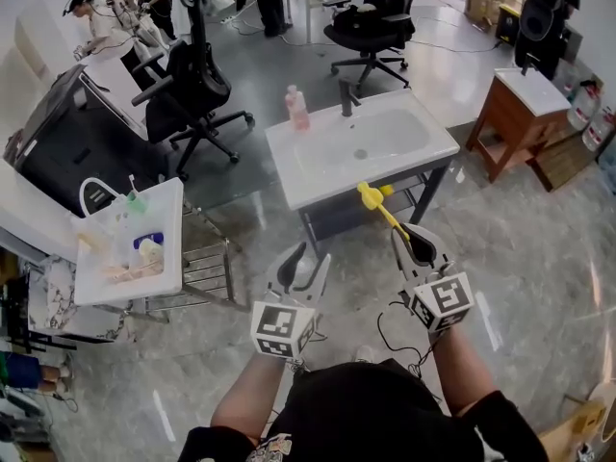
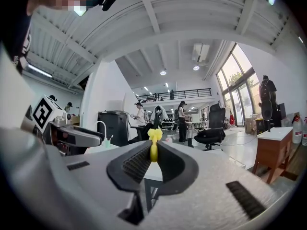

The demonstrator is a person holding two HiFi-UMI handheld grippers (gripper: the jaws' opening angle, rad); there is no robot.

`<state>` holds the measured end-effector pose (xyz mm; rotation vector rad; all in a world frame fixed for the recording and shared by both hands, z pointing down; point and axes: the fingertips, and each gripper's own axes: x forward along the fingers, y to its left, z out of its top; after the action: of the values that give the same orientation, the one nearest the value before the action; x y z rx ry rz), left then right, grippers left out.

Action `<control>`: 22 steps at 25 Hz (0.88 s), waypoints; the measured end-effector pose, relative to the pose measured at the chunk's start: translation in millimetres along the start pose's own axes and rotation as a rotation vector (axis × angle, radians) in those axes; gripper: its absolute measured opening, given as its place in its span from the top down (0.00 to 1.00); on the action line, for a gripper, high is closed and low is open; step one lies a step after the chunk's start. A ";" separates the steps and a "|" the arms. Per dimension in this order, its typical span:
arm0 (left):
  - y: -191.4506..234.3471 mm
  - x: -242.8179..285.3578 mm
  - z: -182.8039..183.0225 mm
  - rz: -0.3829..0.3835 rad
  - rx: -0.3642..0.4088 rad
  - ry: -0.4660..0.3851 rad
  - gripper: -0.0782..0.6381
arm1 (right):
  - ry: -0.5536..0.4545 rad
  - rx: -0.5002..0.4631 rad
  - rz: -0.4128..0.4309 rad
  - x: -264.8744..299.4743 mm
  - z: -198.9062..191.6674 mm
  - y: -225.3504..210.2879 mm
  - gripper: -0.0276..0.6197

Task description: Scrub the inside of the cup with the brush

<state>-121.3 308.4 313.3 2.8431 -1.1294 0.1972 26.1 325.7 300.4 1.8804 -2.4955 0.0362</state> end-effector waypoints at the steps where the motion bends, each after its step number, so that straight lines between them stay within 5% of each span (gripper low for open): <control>1: -1.8 2.7 1.0 0.008 0.002 -0.004 0.65 | -0.003 0.001 0.006 0.0 0.3 -3.5 0.90; 7: -10.9 18.5 4.5 0.051 0.017 -0.006 0.57 | -0.010 0.015 0.032 -2.1 0.3 -23.3 0.90; 22: -11.7 48.1 2.3 0.079 0.027 0.007 0.57 | -0.002 0.032 0.052 7.9 -5.3 -56.0 0.90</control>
<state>-78.4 284.0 317.8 2.8210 -1.2480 0.2294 77.8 302.8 306.4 1.8268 -2.5601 0.0756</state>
